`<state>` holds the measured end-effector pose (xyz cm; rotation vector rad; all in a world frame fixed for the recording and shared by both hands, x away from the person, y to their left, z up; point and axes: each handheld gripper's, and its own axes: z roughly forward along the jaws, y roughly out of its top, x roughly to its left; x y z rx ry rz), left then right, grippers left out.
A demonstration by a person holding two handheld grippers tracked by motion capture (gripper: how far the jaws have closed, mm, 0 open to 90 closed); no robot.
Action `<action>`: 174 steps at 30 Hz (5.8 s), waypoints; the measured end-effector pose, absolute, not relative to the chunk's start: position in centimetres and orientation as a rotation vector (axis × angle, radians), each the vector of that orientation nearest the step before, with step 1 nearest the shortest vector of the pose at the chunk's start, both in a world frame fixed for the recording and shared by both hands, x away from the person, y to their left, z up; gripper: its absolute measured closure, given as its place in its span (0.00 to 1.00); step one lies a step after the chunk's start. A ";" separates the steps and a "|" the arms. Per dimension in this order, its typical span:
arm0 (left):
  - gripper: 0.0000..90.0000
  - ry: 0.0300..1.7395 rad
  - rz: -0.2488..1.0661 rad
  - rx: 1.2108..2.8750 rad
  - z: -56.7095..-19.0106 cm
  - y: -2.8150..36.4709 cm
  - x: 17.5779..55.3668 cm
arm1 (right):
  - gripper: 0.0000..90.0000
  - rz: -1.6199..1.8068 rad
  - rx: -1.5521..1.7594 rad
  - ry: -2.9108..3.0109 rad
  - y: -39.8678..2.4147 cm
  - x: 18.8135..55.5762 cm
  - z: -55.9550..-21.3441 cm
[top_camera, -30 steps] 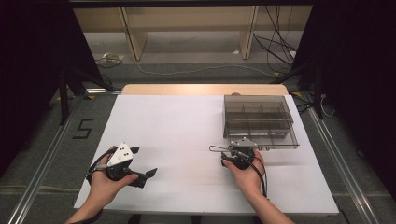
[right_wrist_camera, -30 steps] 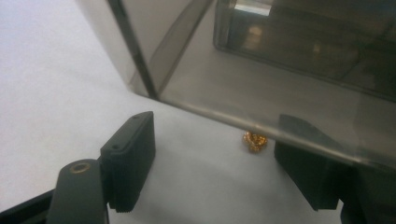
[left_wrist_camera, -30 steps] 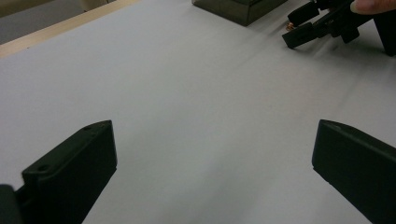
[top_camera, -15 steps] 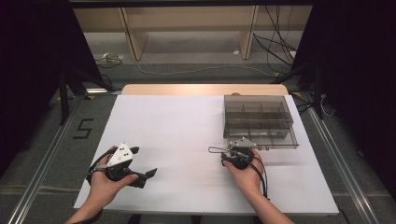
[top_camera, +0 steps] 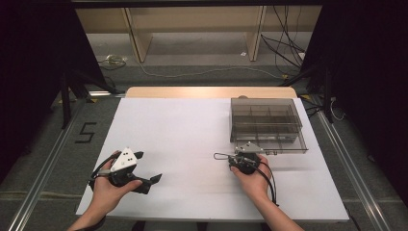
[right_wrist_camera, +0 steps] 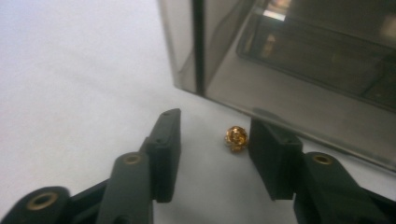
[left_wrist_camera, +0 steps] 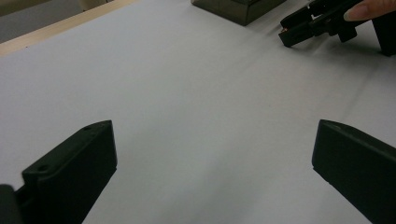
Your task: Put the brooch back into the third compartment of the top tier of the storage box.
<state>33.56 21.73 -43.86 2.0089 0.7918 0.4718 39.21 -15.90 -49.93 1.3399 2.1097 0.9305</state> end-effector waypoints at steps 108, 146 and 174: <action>0.00 0.789 0.475 2.014 -43.8 21.9 33.3 | 0.87 1.191 1.163 2.234 -17.1 36.5 -47.1; 0.00 0.792 0.477 2.018 -43.9 22.0 33.4 | 0.87 1.278 1.111 2.226 -20.6 34.1 -45.6; 0.00 0.792 0.479 2.021 -44.0 22.0 33.4 | 0.87 1.294 1.137 2.180 -22.6 33.4 -44.9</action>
